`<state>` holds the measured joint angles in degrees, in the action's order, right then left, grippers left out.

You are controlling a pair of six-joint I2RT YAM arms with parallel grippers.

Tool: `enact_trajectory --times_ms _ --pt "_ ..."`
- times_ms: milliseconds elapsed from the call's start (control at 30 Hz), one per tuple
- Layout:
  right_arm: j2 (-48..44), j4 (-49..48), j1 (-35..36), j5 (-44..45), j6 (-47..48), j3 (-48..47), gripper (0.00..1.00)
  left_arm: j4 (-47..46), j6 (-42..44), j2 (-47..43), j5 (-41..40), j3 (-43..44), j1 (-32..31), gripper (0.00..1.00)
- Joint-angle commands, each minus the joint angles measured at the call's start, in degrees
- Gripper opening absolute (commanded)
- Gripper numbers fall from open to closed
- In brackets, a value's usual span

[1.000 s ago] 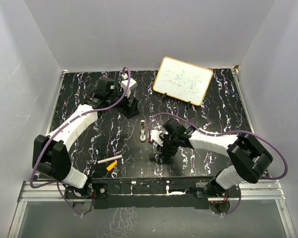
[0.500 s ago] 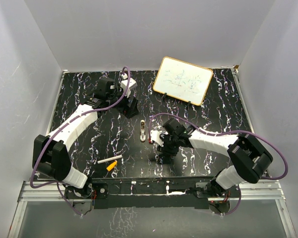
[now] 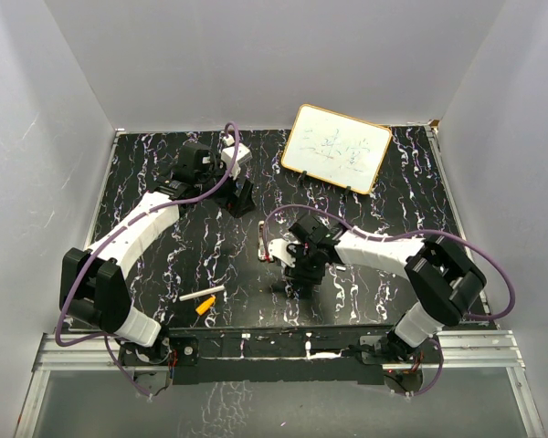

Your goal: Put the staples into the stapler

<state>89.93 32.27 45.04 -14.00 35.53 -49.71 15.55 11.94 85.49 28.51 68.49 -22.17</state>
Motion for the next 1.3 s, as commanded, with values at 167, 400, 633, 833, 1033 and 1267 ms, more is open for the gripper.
enact_trajectory --times_ms 167,400,633,833,1033,1267 --pt "5.32 3.36 2.50 4.09 -0.81 -1.66 0.36 0.00 0.16 -3.31 0.32 -0.20 0.89 0.85" --pt "7.09 4.03 3.10 4.82 -1.84 -2.43 0.36 0.01 0.13 -3.65 0.40 -0.29 1.17 0.85" --pt "9.30 3.97 3.98 5.71 -3.28 -3.05 0.37 -0.17 0.01 -3.75 0.49 -0.46 1.34 0.85" --pt "9.74 3.60 4.17 5.35 -3.80 -4.19 0.37 -0.25 0.08 -3.84 0.58 -0.54 1.51 0.85" --pt "11.12 3.68 4.25 5.57 -3.73 -4.49 0.37 -0.25 0.02 -3.88 0.67 -0.64 1.65 0.85" --pt "11.13 3.90 4.27 5.95 -3.71 -4.17 0.27 -0.31 0.10 -4.10 0.75 -0.90 1.70 0.85"
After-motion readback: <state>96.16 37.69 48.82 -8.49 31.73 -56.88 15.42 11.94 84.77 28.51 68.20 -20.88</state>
